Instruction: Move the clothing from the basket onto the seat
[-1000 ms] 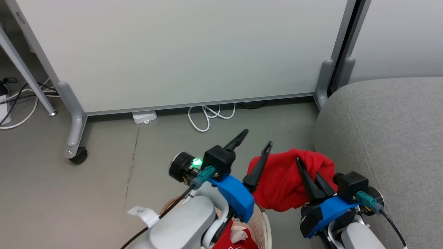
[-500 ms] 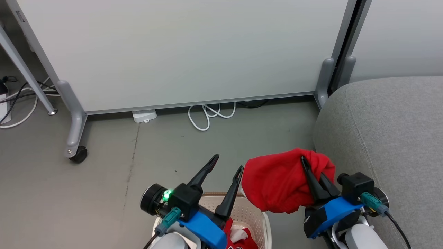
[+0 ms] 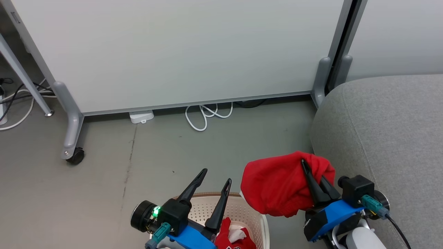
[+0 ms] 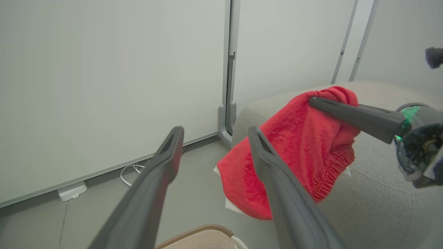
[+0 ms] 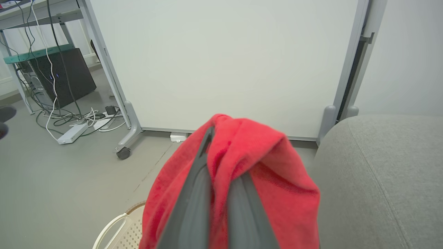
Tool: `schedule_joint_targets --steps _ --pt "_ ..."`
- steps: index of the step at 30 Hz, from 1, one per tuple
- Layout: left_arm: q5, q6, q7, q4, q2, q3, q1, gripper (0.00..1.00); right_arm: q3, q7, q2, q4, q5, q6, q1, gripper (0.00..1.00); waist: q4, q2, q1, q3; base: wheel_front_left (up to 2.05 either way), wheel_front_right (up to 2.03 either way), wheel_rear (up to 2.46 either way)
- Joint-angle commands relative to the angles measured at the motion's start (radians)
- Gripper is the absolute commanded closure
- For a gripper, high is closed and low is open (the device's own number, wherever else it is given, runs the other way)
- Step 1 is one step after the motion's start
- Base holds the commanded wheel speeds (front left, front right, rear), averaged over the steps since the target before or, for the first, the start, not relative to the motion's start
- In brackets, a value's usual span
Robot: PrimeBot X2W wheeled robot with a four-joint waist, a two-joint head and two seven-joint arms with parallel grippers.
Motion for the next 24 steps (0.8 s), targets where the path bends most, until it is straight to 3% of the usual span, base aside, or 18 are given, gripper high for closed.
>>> schedule_joint_targets --steps 1,14,24 --pt "0.010 -0.006 -0.005 0.003 -0.003 0.012 0.012 0.00 0.001 0.001 -0.001 -0.007 -0.005 0.000 0.006 1.00 -0.007 0.0000 0.0000 0.000 0.00 0.00 0.00" --pt "0.042 -0.032 -0.005 0.018 -0.032 0.055 0.015 0.00 0.002 0.001 -0.001 -0.006 -0.005 0.000 -0.003 1.00 -0.121 0.0000 0.0000 0.012 0.00 0.00 0.00" --pt "0.054 -0.038 -0.005 0.018 -0.045 0.060 -0.009 0.00 0.000 -0.001 -0.001 -0.009 -0.011 0.000 -0.012 1.00 -0.264 0.0000 0.0000 0.034 0.00 0.00 0.00"
